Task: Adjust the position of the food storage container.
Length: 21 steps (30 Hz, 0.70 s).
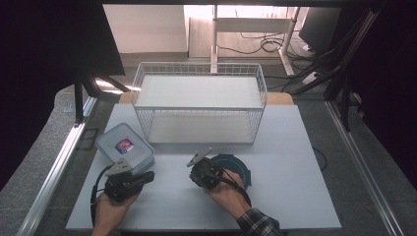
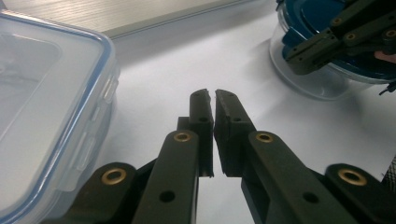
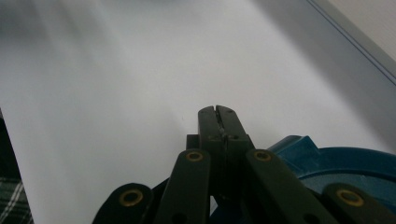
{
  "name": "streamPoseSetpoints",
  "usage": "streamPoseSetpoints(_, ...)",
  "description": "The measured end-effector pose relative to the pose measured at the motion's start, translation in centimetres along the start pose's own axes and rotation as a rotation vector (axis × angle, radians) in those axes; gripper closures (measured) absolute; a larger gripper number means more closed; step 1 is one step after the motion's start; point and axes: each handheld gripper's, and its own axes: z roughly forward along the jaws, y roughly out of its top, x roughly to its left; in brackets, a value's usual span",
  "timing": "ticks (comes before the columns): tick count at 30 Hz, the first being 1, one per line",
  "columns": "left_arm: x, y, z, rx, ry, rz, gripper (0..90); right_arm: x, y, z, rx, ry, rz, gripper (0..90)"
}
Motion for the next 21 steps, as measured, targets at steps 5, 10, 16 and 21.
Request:
streamPoseSetpoints(5,0.2,-0.1,-0.2,-0.007,-0.003,-0.011,86.0,-1.0,-1.4,-1.2,0.019,-0.019,0.016,89.6)
streamPoseSetpoints(10,0.5,-0.1,-0.3,-0.013,-0.002,-0.018,85.9,-2.8,-3.6,-3.0,0.026,-0.057,0.062,89.6)
streamPoseSetpoints(16,0.9,-0.1,-0.6,-0.022,0.009,-0.028,85.8,-5.9,-7.0,-5.5,0.022,-0.122,0.13,89.6)
streamPoseSetpoints(21,1.3,-0.1,-0.6,-0.016,-0.011,-0.041,87.3,-8.5,-9.3,-7.2,0.003,-0.161,0.201,89.6)
